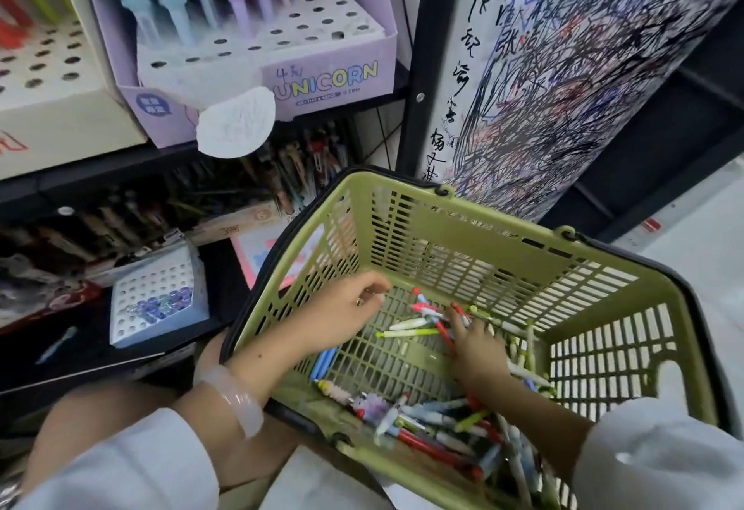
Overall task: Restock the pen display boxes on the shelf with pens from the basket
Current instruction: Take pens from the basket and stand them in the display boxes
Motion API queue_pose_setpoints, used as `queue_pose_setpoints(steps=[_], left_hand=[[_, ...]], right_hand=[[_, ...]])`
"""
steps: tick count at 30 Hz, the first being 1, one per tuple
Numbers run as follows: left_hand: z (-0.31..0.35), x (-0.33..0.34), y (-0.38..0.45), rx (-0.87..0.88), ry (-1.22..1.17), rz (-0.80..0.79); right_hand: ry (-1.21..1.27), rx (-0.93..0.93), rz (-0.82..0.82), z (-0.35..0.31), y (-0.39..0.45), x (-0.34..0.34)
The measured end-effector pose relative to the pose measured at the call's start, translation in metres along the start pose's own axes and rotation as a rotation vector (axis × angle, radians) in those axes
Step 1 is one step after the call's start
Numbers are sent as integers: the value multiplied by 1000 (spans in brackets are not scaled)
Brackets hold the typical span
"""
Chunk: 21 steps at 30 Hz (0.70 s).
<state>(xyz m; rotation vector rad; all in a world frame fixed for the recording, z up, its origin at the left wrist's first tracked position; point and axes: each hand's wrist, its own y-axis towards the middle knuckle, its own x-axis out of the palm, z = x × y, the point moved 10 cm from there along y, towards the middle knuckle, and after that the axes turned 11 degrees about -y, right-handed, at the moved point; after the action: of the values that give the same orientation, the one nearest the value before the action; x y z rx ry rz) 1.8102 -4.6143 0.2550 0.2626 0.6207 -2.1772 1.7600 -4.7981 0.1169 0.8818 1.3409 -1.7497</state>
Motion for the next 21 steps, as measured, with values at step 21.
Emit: queue_pose_setpoints(steps=[21], left_hand=[[24, 14, -22, -103, -872, -57]], right_hand=[[1654, -577, 184, -82, -60, -211]])
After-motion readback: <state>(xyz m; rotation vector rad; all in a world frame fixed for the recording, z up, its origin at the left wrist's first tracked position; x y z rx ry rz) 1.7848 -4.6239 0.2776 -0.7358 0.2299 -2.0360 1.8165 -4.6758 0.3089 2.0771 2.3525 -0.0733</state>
